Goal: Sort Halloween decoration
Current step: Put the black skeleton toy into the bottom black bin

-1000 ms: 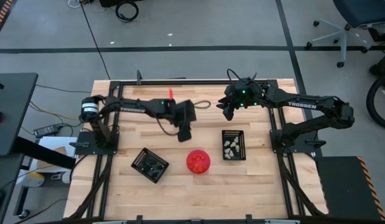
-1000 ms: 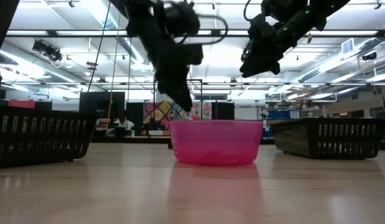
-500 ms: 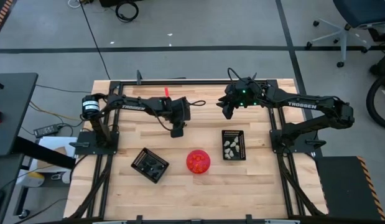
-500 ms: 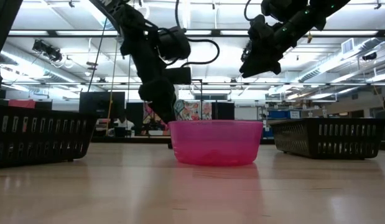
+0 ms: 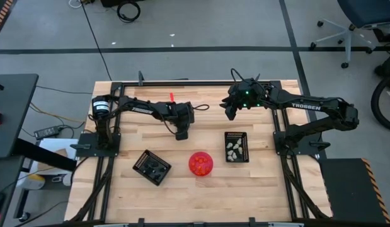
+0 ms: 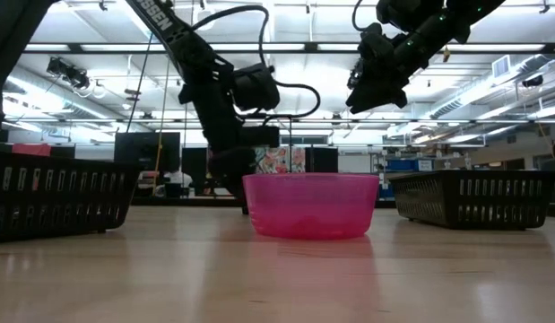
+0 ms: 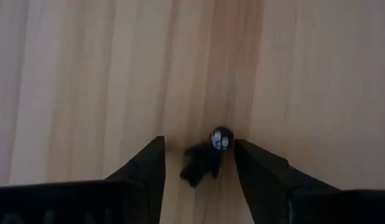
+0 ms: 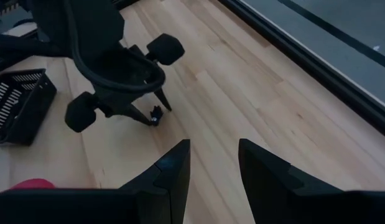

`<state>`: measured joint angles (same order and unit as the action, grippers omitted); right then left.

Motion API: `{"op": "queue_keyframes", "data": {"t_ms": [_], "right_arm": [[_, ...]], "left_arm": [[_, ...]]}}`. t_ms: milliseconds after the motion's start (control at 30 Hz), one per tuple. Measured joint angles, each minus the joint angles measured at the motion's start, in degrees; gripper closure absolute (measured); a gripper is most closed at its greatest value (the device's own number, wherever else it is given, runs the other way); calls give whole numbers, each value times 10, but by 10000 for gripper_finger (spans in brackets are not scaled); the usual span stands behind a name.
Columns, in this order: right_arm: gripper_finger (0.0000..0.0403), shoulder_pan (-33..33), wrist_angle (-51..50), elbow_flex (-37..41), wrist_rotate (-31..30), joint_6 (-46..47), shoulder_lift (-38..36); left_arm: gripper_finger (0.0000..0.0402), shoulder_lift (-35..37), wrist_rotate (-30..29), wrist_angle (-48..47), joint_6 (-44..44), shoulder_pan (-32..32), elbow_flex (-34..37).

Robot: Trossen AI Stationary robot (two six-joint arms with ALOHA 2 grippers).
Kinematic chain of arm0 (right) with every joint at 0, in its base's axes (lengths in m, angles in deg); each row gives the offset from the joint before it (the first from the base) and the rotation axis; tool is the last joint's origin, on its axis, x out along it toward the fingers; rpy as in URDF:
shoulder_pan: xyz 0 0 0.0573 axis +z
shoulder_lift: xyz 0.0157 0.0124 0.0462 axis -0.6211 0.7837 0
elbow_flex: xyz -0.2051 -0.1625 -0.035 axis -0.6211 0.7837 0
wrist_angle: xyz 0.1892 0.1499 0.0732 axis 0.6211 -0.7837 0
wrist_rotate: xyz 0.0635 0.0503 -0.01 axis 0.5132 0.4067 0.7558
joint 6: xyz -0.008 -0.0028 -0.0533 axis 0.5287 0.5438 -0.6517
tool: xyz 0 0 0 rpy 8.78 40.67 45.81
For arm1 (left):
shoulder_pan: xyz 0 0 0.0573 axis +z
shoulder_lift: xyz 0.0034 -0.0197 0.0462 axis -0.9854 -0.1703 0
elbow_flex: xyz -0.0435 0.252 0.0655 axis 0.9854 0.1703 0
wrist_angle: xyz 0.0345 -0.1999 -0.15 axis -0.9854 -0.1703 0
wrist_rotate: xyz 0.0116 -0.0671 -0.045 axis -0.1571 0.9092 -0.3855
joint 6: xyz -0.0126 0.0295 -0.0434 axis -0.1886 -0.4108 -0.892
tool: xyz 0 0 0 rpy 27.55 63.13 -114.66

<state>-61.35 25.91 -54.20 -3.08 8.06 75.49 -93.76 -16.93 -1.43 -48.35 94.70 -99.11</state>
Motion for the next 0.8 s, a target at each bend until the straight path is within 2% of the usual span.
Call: {"op": "queue_keyframes", "data": {"t_ms": [167,500,800], "right_arm": [[263,0,0,0,5,0,0],[263,0,0,0,5,0,0],[263,0,-2,0,5,-2,0]], "left_arm": [[262,-4,-1,-20,-8,0,-4],[384,-3,-6,-25,-53,-2,-5],[395,27,8,-54,-78,-3,0]]}}
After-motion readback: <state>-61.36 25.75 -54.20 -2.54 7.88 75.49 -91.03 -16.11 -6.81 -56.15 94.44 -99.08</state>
